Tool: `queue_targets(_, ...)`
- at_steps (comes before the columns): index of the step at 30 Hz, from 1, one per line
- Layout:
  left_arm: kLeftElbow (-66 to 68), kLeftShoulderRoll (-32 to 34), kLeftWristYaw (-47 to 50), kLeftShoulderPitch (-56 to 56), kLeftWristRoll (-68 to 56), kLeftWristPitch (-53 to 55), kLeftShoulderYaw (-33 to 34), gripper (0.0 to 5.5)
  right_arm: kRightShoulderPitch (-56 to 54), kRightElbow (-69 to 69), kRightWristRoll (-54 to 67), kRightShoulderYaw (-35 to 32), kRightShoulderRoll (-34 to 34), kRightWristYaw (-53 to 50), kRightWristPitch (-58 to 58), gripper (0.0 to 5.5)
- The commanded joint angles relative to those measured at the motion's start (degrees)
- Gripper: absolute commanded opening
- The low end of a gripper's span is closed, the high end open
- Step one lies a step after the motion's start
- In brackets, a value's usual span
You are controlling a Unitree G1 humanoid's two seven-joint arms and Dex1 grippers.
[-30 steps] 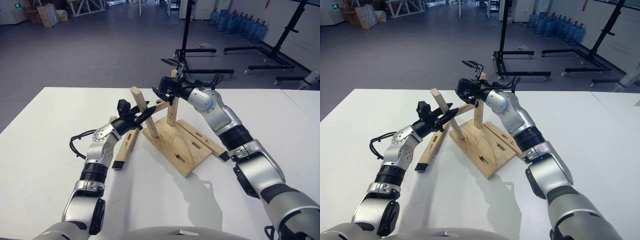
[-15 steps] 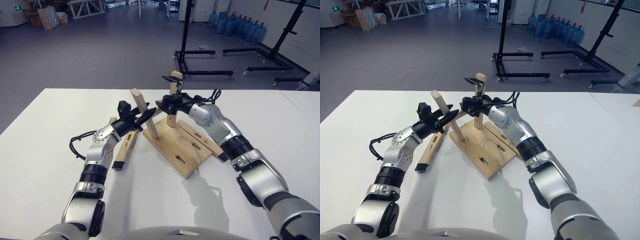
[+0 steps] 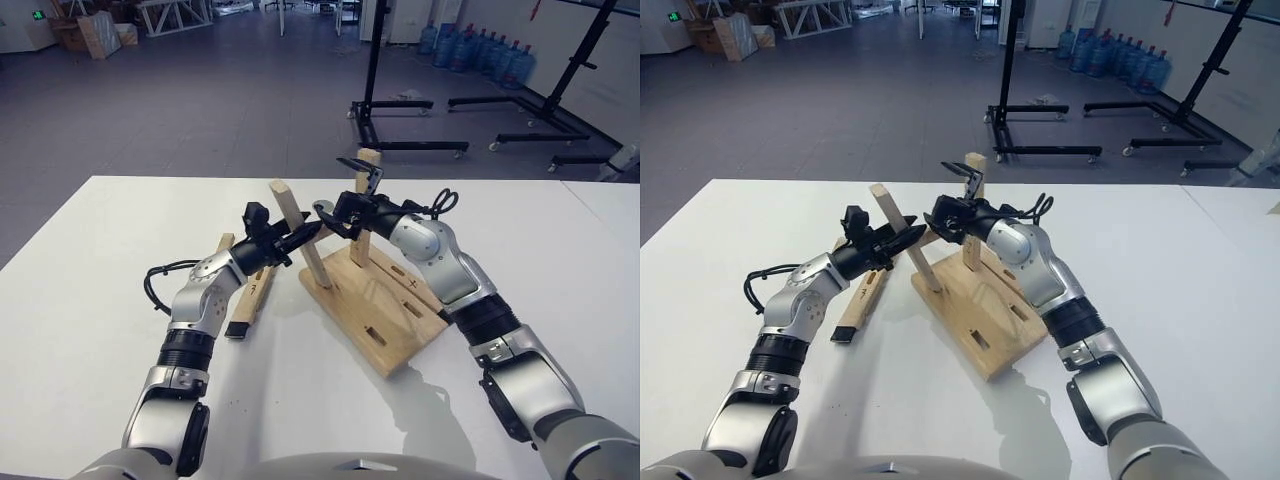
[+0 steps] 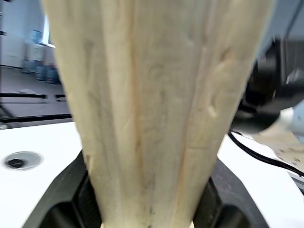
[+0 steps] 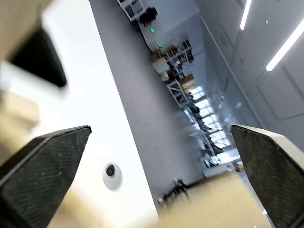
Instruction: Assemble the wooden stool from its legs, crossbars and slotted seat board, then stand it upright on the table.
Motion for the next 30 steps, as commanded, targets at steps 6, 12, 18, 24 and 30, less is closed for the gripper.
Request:
queue_targets(6, 2.6, 1.6, 0.8, -0.3, 9.0, -6.3, -5.0, 2.02, -6.4, -6.4, -0.1, -2.6, -0.7, 2.7, 5.0, 5.4)
queue_targets(12, -1.5, 3.6, 0.4, -0.6, 10.5, -8.2, -5.6, 2.02, -6.6, -2.9, -3.4, -4.4, -4.1, 0.4, 5.2, 5.4)
queue_targets(18, -1.8, 3.3, 0.1, -0.6, 8.9, -6.0, -5.1, 2.02, -5.4, 0.3, -5.8, -2.7, -5.5, -0.4, 2.8, 5.4)
queue_targets(24, -1.9, 3.1, 0.0, -0.5, 9.2, -5.7, -5.7, 2.02, 1.9, 1.9, -6.5, 2.0, -4.0, 0.6, 0.1, 5.4)
queue_targets(30, -2.0, 3.1, 0.5, 0.2, 11.4, -7.4, -7.2, 2.02, 9.4, 5.4, -12.0, 6.8, -7.3, -0.7, -2.7, 5.4)
